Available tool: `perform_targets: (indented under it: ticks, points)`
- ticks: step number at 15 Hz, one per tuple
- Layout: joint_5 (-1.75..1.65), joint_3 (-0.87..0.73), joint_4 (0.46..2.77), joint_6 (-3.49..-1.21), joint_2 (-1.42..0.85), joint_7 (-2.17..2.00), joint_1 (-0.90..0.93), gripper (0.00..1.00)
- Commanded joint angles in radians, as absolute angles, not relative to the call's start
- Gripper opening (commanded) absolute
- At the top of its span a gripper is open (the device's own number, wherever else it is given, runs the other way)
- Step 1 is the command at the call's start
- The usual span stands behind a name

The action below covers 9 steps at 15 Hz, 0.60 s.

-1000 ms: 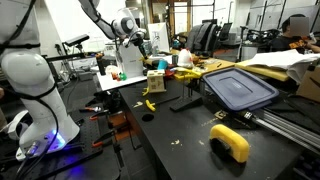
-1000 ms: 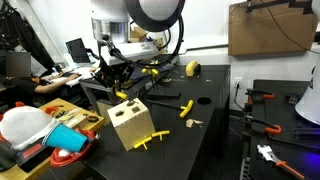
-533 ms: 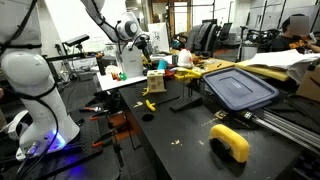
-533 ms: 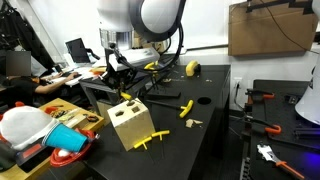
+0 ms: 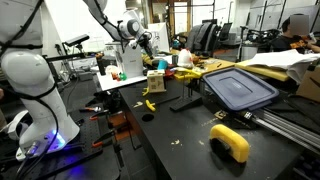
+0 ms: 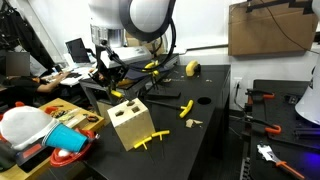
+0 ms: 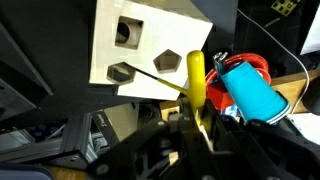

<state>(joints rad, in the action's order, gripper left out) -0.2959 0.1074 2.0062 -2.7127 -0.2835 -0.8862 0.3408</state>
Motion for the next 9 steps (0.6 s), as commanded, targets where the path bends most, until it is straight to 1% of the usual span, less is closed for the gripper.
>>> perform_targets:
  ticks: [1, 6, 9]
  points:
    - [-0.239, 0.123, 1.965, -2.747, -0.31, -0.814, 0.344, 0.04]
    - [-0.113, 0.15, 1.966, -2.784, -0.34, -0.733, 0.34, 0.04]
    - [-0.093, 0.129, 1.996, -2.736, -0.304, -0.769, 0.369, 0.04]
